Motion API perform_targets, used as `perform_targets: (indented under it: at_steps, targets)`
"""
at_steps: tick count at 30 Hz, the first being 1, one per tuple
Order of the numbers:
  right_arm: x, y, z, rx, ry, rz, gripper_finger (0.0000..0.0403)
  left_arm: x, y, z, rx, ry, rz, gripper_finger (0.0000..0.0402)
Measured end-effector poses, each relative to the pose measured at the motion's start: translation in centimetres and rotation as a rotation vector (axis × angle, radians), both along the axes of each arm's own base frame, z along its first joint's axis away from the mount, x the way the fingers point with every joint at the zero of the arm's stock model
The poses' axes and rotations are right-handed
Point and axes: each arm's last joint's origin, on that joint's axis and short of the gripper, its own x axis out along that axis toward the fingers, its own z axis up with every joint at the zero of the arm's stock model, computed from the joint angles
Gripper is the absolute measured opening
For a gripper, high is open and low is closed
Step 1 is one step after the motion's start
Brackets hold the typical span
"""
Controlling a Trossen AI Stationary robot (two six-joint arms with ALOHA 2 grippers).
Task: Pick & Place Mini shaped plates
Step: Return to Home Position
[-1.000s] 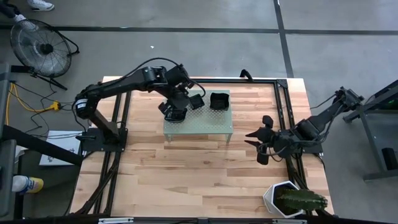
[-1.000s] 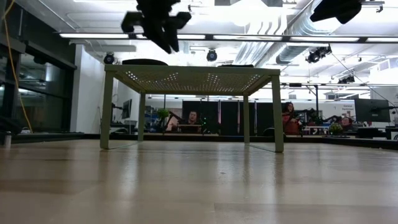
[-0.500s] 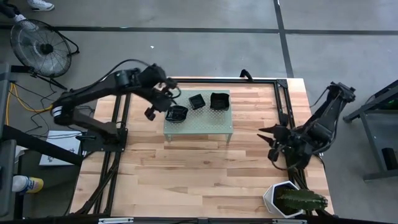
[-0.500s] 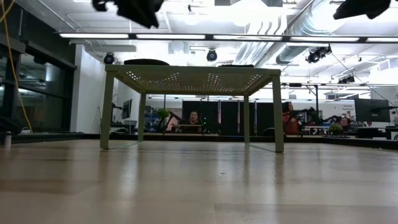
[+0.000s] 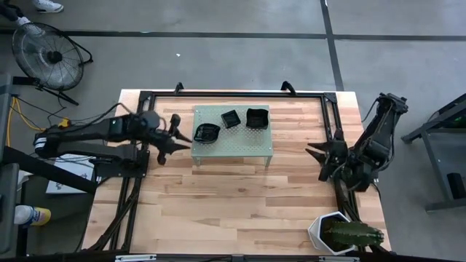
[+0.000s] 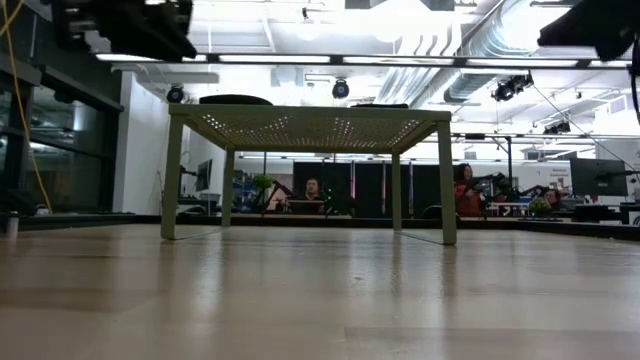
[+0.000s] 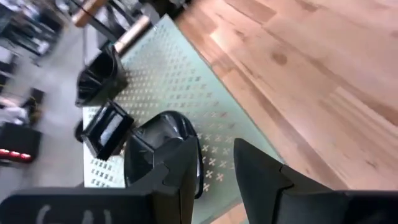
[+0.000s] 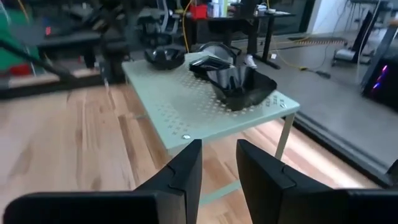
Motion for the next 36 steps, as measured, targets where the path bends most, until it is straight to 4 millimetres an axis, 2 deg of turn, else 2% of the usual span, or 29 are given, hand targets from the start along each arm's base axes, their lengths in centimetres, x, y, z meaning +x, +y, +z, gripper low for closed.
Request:
perform_targets:
  at_steps: [4,10,15,19,23,31,33,36]
  targets:
    - [-1.2,-1.8,-0.9,0.082,-0.077,0.009,0.0094,-0.9,-1.1,-0.5,0.036,-0.04,0.031,0.0101]
    - [-2.7,-3.8,-0.3,0.162,-0.186,0.113,0.0094,-0.9,-2.3,-0.5,0.061,-0.064,0.007,0.0101]
    - [-2.7,-3.7,0.3,0.058,-0.345,0.296,0.0094,-0.5,-3.0,-0.6,0.099,-0.057,0.016,0.0101]
    - [-2.6,-3.5,-0.5,-0.059,-0.496,0.38,0.0094,-0.3,-3.4,-0.7,0.098,-0.052,-0.021,0.0101]
    - [-2.0,-3.5,-1.8,-0.09,-0.458,0.285,0.0094,-0.5,-3.5,-0.6,0.102,-0.061,-0.066,0.0101]
    - [-1.7,-3.7,-2.2,-0.077,-0.441,0.284,0.0094,-2.2,-3.3,0.3,0.126,-0.141,-0.072,0.0101]
    - [-1.4,-3.5,-2.7,-0.046,-0.428,0.338,0.0094,-2.5,-3.2,0.0,0.123,-0.167,-0.07,0.0101]
    - [-1.0,-3.3,-3.7,-0.001,-0.406,0.377,0.0094,-3.2,-3.1,-1.5,0.109,-0.174,-0.059,0.0101]
